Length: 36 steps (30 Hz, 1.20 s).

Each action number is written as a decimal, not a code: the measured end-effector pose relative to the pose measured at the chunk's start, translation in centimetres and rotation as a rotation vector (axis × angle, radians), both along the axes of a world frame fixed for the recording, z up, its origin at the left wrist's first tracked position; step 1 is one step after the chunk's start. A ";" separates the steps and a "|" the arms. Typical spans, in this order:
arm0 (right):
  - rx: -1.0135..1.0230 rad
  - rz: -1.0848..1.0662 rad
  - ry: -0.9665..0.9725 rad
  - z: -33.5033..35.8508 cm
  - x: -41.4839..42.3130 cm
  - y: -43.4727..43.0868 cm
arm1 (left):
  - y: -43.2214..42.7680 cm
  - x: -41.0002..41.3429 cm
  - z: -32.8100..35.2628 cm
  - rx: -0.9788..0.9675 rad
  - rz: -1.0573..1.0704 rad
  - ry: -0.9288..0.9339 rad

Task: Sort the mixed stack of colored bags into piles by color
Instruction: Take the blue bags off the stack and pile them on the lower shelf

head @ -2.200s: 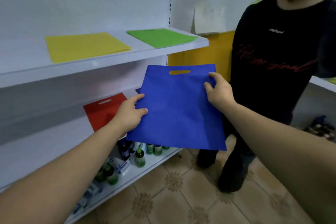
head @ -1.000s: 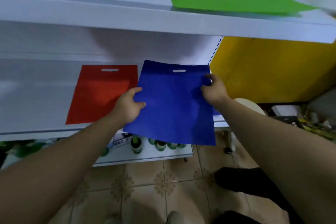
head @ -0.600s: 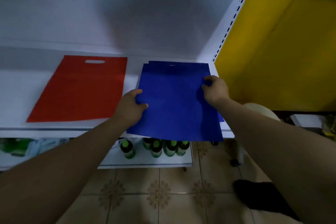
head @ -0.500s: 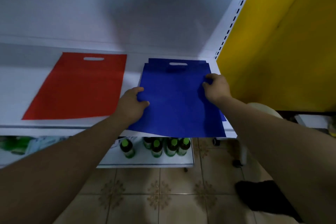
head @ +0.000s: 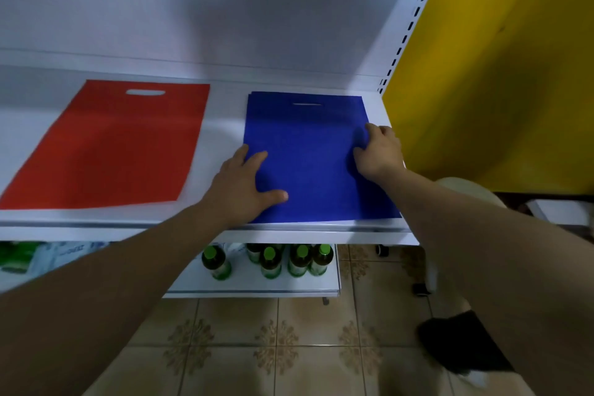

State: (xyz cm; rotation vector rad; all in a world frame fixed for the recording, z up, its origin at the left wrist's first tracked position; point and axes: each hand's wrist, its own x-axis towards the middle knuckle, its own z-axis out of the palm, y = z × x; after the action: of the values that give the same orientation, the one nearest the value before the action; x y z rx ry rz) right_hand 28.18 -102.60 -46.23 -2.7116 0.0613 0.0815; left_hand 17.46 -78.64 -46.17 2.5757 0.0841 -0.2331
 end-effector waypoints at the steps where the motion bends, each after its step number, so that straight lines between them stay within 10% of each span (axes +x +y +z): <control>1: -0.014 -0.014 -0.012 -0.2 -0.1 0.0 | -0.3 -0.5 0.1 0.034 -0.051 0.028; 23: -0.168 0.109 0.080 0.8 -1.0 0.5 | -0.5 -0.9 0.8 0.164 -0.152 0.125; 36: -0.174 0.103 0.076 13.5 -12.3 2.2 | 1.8 -10.4 11.3 0.063 -0.173 0.050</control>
State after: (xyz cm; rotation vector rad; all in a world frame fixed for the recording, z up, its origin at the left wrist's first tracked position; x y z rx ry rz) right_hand 15.92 -100.39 -32.72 -2.8837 -0.0521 0.2187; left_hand 7.04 -76.86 -34.90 2.6415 -0.1154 -0.3651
